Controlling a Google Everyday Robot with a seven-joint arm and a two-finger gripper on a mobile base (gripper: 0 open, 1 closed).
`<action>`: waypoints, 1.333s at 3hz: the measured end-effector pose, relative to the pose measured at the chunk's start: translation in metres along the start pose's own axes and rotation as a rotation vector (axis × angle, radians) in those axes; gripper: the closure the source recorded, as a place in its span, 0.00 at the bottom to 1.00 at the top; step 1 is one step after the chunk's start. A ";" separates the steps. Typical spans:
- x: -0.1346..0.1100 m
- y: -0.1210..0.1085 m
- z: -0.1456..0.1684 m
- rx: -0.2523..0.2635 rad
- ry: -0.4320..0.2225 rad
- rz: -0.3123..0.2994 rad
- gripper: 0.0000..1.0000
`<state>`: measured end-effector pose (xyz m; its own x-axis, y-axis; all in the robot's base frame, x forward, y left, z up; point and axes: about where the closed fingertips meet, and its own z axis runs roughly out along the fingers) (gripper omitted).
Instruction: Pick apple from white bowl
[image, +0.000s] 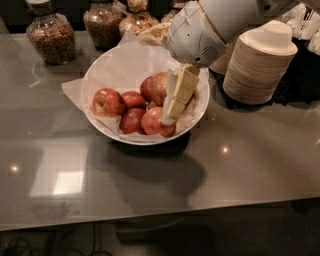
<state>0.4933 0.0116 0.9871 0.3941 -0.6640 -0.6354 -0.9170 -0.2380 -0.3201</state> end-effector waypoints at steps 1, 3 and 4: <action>-0.008 -0.012 0.036 -0.048 -0.077 -0.025 0.00; -0.009 -0.029 0.098 -0.147 -0.158 -0.052 0.07; -0.007 -0.033 0.106 -0.157 -0.156 -0.057 0.08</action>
Offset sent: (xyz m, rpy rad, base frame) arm 0.0309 0.0882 -0.0587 0.1048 0.1290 0.2037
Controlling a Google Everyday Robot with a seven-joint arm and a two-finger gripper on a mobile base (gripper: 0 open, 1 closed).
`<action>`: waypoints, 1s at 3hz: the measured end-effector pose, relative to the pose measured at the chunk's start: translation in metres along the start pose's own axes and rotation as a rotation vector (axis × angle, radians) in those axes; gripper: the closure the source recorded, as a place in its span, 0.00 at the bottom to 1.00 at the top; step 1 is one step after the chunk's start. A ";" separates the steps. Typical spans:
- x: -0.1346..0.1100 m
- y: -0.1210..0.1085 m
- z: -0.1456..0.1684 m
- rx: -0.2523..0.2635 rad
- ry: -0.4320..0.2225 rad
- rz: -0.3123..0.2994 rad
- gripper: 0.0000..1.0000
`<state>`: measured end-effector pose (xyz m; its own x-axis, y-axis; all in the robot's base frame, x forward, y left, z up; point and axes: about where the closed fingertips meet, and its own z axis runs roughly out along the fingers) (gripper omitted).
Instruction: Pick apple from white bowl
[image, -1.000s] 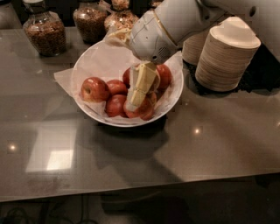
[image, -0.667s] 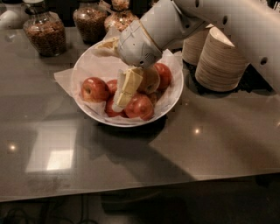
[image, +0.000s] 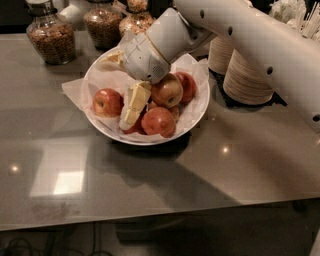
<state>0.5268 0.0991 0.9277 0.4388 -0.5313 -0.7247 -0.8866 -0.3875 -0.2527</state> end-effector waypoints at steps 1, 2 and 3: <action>0.005 -0.006 0.006 -0.018 0.002 -0.002 0.11; 0.012 -0.013 0.013 -0.041 0.000 -0.001 0.12; 0.015 -0.014 0.014 -0.049 -0.004 0.007 0.17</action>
Offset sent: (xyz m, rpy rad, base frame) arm 0.0251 0.0090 -0.0215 -0.0279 0.0372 0.0439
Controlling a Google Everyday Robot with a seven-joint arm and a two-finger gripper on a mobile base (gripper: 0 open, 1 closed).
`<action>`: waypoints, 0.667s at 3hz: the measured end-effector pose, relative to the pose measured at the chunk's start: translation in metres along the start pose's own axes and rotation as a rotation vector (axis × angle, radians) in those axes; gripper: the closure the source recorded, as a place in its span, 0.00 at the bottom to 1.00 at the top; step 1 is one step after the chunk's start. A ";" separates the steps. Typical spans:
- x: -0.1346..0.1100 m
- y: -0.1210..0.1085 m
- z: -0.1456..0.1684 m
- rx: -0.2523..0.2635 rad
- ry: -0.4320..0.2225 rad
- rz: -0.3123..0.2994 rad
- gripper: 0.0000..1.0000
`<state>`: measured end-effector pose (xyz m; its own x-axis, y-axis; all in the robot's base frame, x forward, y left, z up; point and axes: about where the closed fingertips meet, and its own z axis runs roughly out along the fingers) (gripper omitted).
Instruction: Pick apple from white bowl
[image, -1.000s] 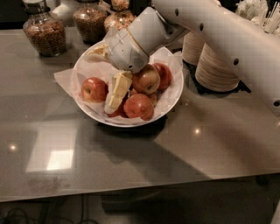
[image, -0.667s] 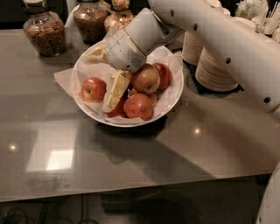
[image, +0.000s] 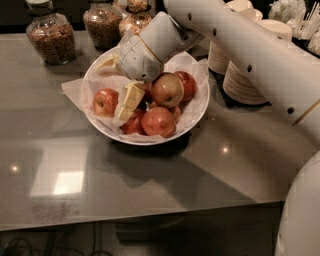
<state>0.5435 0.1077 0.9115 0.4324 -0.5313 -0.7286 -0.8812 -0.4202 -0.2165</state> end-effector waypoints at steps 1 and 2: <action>-0.001 -0.001 -0.001 -0.001 -0.001 0.003 0.21; 0.000 -0.001 -0.001 -0.003 -0.001 0.010 0.23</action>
Offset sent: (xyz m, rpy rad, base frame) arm 0.0043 -0.0100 -0.0242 -0.0114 0.0404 -0.0232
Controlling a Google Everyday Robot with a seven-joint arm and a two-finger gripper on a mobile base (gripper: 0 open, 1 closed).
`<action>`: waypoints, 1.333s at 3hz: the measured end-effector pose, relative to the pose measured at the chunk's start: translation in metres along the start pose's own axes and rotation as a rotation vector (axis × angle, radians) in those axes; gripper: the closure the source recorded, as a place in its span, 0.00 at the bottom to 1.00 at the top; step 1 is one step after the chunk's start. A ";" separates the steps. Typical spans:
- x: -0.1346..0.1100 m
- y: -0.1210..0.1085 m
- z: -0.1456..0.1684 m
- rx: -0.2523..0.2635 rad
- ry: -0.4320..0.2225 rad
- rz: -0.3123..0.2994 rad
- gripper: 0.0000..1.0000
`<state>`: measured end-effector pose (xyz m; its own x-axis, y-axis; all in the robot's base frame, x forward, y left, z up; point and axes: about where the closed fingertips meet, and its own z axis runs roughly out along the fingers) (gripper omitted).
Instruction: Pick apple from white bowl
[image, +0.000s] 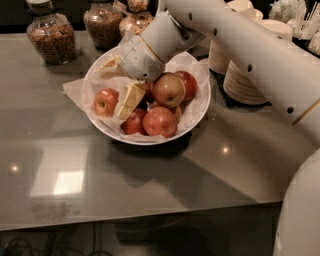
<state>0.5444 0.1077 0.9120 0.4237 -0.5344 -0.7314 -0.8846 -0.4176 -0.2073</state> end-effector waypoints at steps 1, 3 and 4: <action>0.001 -0.001 0.001 -0.003 0.000 0.005 0.23; 0.003 -0.002 0.002 -0.015 0.003 0.016 0.44; 0.015 0.000 0.005 -0.024 0.001 0.034 0.68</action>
Offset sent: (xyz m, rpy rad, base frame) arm 0.0060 -0.0054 -0.0247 -0.0302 0.0379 -0.0073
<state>0.5495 0.1030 0.8974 0.3934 -0.5492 -0.7373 -0.8936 -0.4169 -0.1662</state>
